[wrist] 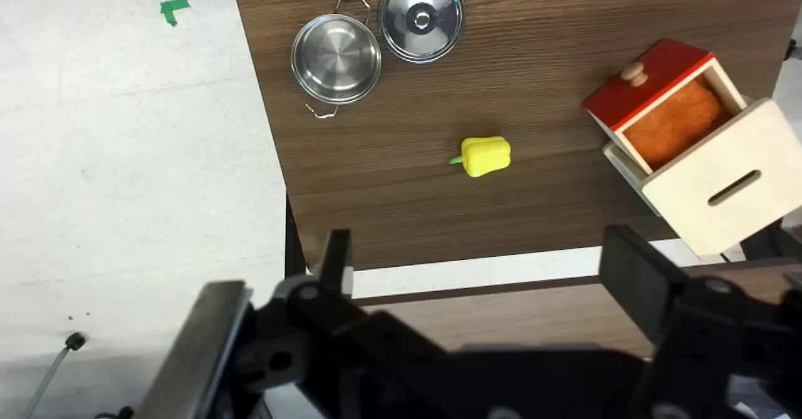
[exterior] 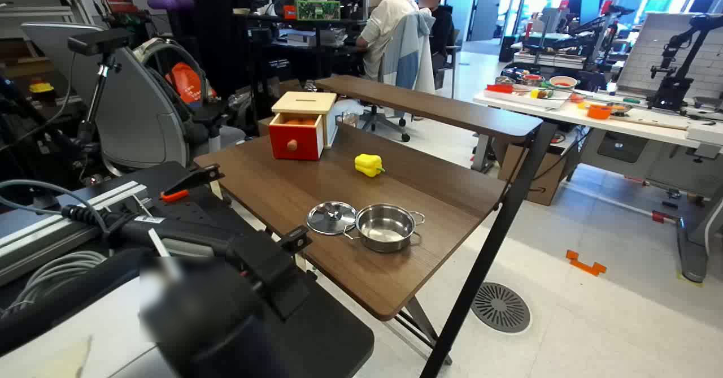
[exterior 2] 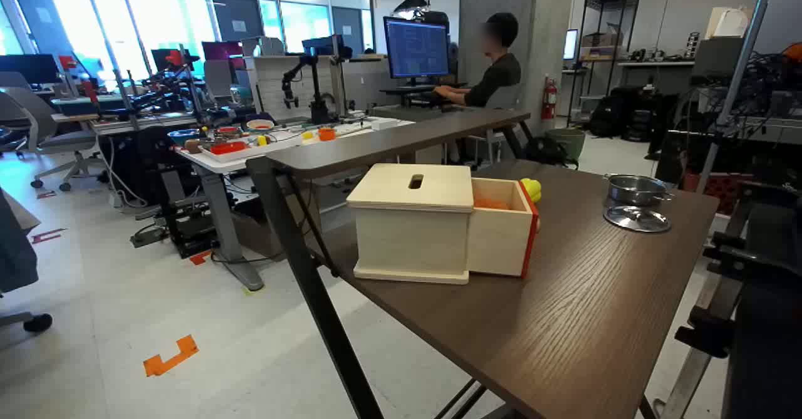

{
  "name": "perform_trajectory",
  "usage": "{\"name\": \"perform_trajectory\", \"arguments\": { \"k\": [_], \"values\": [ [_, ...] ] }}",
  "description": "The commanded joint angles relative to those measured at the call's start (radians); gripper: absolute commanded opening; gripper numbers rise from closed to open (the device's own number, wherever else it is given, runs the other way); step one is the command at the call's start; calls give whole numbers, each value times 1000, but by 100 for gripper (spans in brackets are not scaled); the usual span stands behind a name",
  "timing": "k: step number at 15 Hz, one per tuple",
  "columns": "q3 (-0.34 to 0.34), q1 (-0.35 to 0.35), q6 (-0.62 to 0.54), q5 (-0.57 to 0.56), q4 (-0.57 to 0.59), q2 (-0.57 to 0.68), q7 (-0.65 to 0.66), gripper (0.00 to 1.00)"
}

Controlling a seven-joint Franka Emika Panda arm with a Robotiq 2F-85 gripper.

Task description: Push closed the drawer

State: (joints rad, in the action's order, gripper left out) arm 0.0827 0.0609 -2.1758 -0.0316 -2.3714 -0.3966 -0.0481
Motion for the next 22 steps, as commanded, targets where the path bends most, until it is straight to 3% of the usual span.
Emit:
{"name": "perform_trajectory", "arguments": {
  "k": [1, 8, 14, 20, 22],
  "values": [
    [-2, 3, 3, 1, 3, 0, -1, 100],
    [13, -130, -152, 150, -79, 45, -252, 100],
    [-7, -243, -202, 299, -123, 245, -546, 100],
    [-114, -213, -360, 182, -137, 513, -535, 100],
    [-136, -206, -441, 97, -129, 586, -496, 100]
  ]
}}
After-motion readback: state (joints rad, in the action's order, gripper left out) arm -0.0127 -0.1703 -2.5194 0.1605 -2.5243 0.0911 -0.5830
